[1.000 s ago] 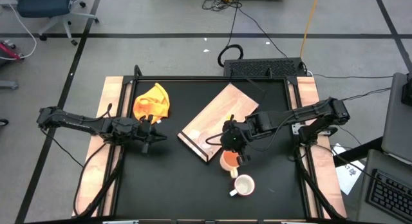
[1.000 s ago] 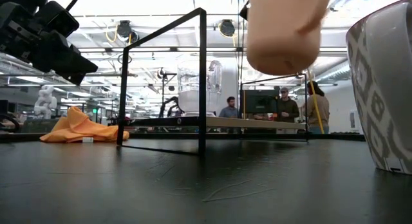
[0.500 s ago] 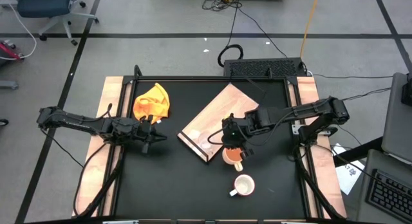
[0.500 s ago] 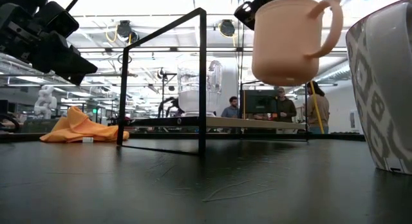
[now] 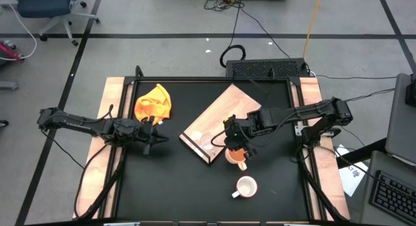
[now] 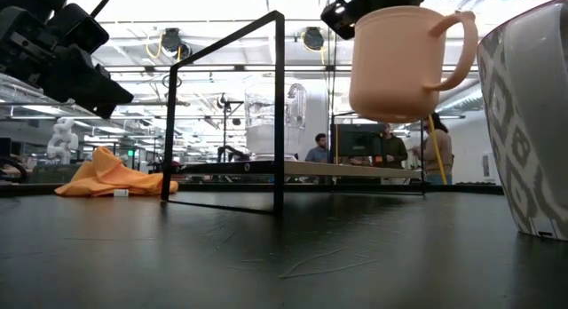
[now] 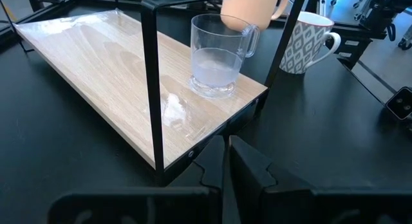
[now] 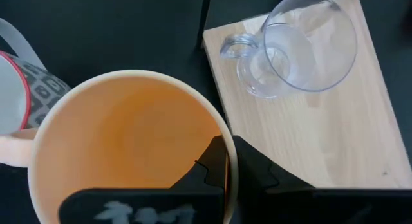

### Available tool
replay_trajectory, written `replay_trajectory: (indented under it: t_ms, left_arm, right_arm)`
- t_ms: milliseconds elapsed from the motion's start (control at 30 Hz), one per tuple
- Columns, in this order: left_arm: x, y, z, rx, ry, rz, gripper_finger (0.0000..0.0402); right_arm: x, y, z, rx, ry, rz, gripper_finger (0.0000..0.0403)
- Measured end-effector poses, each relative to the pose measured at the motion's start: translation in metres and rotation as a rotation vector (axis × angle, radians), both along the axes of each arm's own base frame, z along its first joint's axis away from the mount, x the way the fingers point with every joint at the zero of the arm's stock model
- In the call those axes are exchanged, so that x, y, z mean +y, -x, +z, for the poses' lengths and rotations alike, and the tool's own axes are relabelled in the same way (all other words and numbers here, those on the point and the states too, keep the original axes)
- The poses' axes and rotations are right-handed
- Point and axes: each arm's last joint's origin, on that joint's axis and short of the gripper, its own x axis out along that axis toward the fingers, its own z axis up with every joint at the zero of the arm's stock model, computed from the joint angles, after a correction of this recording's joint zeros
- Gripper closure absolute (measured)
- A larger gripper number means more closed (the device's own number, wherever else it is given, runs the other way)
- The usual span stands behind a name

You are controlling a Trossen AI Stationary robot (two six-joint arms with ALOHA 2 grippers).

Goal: Stack small to large cups/mugs on shelf
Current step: Put the orange mug on the shelf

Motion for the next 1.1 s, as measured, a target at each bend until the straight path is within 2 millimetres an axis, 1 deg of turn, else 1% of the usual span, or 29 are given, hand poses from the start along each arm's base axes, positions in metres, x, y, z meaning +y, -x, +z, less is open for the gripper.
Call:
replay_trajectory:
  t_ms: [133,533,633,800,967,1100]
  left_arm:
    - [0.0,0.0,0.0,0.0,0.0,0.0,0.0376]
    - [0.0,0.0,0.0,-0.002,-0.014,-0.005,0.0376]
    - [0.0,0.0,0.0,-0.002,-0.016,-0.006,0.0376]
    - [0.0,0.0,0.0,-0.002,-0.016,-0.006,0.0376]
    - [0.0,0.0,0.0,-0.003,-0.018,-0.007,0.0376]
    - [0.0,0.0,0.0,-0.003,-0.022,-0.008,0.0376]
  right_arm:
    - [-0.011,-0.001,0.0,-0.002,0.008,-0.016,0.0401]
    - [-0.062,0.002,-0.002,0.033,0.048,-0.083,0.0401]
    - [-0.072,0.002,-0.002,0.023,0.069,-0.064,0.0401]
    - [-0.087,0.0,0.0,-0.023,0.081,-0.084,0.0401]
    - [-0.098,0.001,0.001,-0.029,0.083,-0.112,0.0401]
    - [-0.102,0.001,0.001,-0.043,0.037,-0.112,0.0401]
